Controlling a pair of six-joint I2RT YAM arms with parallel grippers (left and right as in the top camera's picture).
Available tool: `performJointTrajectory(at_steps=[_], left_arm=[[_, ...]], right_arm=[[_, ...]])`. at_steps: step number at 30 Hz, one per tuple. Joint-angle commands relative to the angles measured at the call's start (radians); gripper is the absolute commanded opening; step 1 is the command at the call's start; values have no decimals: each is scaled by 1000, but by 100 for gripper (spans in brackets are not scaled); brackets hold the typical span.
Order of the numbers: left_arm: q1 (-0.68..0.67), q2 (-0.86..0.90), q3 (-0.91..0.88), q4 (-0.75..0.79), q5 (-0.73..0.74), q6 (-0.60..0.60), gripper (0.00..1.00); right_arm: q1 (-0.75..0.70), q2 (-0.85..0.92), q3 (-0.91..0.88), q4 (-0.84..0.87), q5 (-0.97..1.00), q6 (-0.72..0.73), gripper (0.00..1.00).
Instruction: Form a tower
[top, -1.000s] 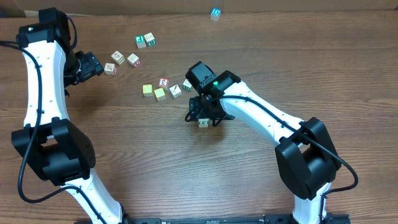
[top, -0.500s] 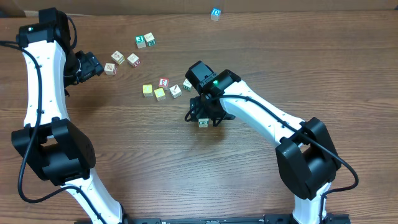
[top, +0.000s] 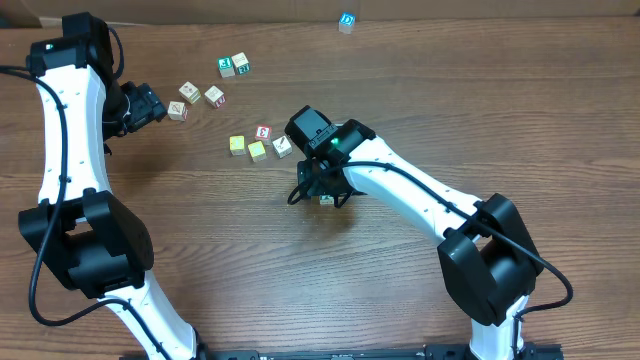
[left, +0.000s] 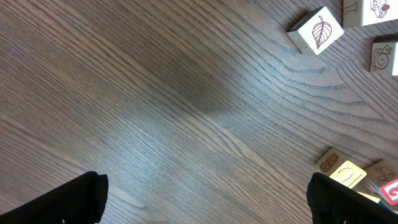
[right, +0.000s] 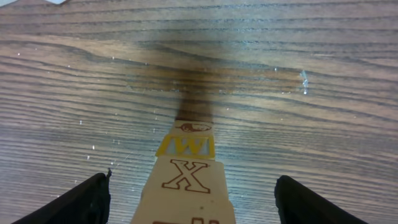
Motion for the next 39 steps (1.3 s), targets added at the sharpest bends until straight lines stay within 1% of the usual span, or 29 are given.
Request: performJointTrajectory(at_steps=[1, 4, 6, 19, 23, 39], left_arm=[[-7, -15, 13, 1, 2, 5, 100], [-7, -15, 13, 1, 2, 5, 100], [-7, -15, 13, 1, 2, 5, 100], [-7, -15, 13, 1, 2, 4, 100], [-7, -15, 13, 1, 2, 5, 100], [-7, -15, 13, 1, 2, 5, 100]], right_arm=[[14, 3, 27, 12, 29, 9, 78], [25, 3, 25, 19, 41, 9, 71], [31, 3, 25, 19, 54, 9, 69], [37, 11, -8, 55, 60, -1, 67], [37, 11, -8, 55, 63, -26, 60], [37, 29, -13, 45, 63, -26, 59]])
